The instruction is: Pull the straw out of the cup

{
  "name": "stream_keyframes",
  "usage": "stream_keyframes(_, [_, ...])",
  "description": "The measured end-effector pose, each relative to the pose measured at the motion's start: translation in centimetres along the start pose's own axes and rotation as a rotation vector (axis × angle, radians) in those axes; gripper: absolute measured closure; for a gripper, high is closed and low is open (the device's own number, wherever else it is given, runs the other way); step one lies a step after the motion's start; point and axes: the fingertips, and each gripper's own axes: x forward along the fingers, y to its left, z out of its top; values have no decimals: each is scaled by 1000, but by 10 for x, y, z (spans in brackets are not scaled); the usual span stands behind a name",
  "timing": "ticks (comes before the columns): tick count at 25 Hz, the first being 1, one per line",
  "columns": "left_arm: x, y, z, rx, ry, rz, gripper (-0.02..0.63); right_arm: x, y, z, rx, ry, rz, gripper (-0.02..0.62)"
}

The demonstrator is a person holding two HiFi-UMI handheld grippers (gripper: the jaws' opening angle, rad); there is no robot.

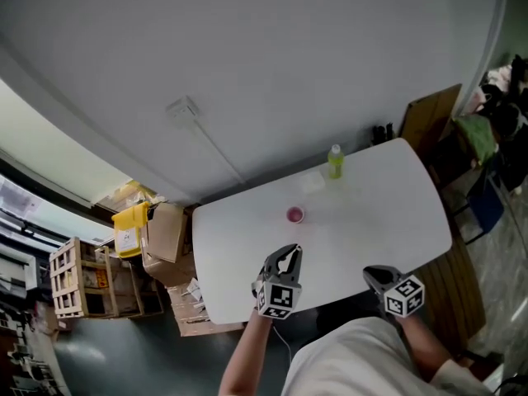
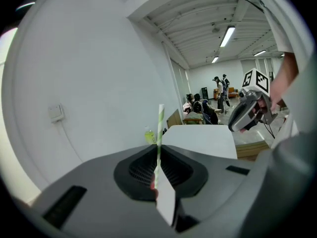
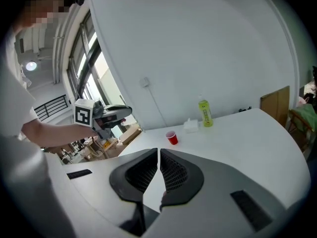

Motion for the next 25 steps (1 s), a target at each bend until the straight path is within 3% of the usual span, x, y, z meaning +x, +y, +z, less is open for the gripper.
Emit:
stream_keyframes(7, [-92,-37,39,40,-125,49,582,-51,32,-2,-30,-92,-27,554])
stream_keyframes(15, [-158,-65,46,-110,-186,92,583,-89,60,13,-193,-156,-64,554])
stream_keyframes(25, [-175,-93,34,-265,-161,200,583,-85,56,50,-266,-176,41,555])
